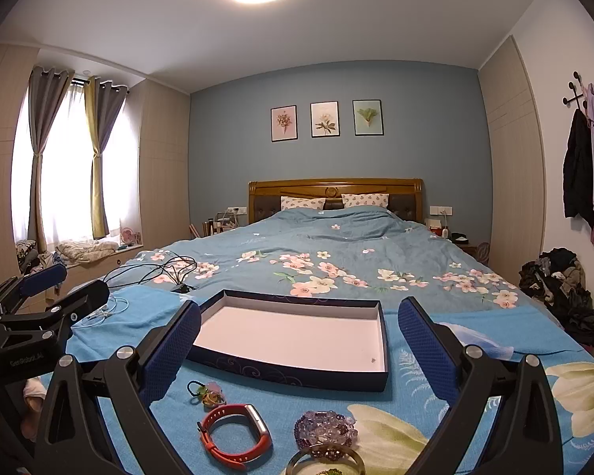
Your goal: Organize jewelry
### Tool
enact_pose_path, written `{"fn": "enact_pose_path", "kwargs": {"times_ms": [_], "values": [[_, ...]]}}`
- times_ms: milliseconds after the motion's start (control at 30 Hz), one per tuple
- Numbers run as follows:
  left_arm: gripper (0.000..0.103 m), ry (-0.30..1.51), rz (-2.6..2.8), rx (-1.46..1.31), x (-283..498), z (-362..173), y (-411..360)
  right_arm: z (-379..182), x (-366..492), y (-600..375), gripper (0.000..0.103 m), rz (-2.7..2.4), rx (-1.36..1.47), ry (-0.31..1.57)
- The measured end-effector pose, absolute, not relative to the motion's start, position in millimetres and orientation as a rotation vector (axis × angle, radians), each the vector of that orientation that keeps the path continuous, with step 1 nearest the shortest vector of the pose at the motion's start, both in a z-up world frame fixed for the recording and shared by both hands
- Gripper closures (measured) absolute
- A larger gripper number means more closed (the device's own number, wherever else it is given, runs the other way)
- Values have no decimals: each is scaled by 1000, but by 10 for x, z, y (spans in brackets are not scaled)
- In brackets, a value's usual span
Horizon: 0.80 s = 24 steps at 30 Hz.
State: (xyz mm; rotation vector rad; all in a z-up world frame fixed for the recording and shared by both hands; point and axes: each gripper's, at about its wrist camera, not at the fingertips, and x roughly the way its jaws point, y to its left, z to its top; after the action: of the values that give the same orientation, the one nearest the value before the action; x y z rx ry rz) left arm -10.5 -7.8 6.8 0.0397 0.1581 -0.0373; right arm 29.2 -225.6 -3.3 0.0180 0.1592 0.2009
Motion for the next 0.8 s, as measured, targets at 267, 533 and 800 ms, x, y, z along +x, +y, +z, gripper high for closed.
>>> {"fn": "enact_pose_path", "kwargs": {"times_ms": [267,533,800], "values": [[6,169,-44,34,-58,30,-40,-45,303,-2249,7,208,18,172],[6,194,-67,29,7,-4,-29,-63,311,-2269,7,212,22,183],[6,283,-139,76,162,-129,-146,-193,466,-2338,7,241,-26,339]]}}
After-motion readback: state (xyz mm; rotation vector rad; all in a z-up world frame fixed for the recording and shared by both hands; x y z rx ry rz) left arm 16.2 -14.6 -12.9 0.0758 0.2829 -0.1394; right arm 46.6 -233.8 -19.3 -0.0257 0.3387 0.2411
